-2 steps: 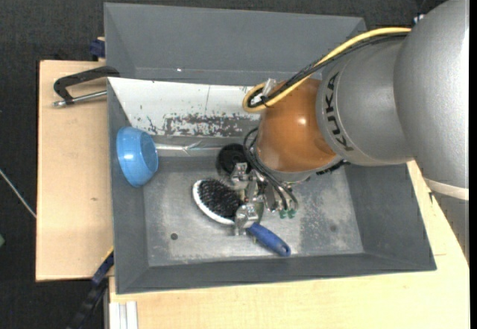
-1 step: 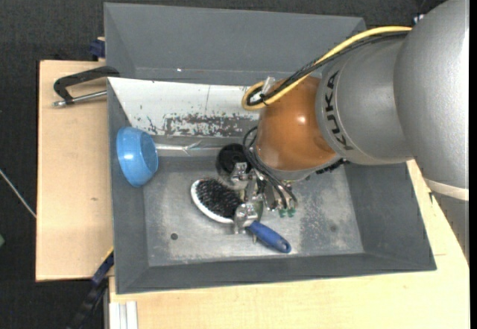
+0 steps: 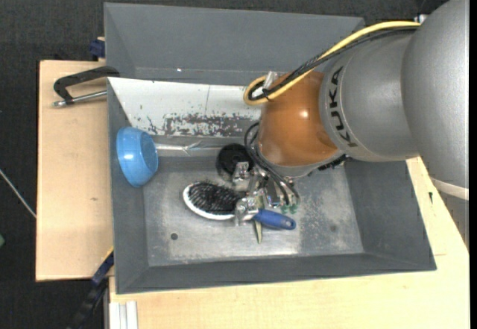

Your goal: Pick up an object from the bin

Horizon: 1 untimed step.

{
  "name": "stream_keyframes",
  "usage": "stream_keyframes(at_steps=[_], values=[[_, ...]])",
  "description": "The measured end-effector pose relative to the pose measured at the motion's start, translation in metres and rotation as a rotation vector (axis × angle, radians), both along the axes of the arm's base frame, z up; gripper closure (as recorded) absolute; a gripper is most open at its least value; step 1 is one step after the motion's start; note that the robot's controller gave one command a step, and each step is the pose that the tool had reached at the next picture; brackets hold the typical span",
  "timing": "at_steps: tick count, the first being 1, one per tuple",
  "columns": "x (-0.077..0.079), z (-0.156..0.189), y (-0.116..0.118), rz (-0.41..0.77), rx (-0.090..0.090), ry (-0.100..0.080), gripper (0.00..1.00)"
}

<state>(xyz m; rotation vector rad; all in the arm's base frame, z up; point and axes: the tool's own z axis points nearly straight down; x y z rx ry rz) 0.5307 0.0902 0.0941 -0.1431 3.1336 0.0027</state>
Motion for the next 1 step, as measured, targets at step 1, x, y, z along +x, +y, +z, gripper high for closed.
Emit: stream_keyframes(at_steps=[1], values=[[0.0011,0.0366,0.0005,0.000,0.000,-0.001,1.00]])
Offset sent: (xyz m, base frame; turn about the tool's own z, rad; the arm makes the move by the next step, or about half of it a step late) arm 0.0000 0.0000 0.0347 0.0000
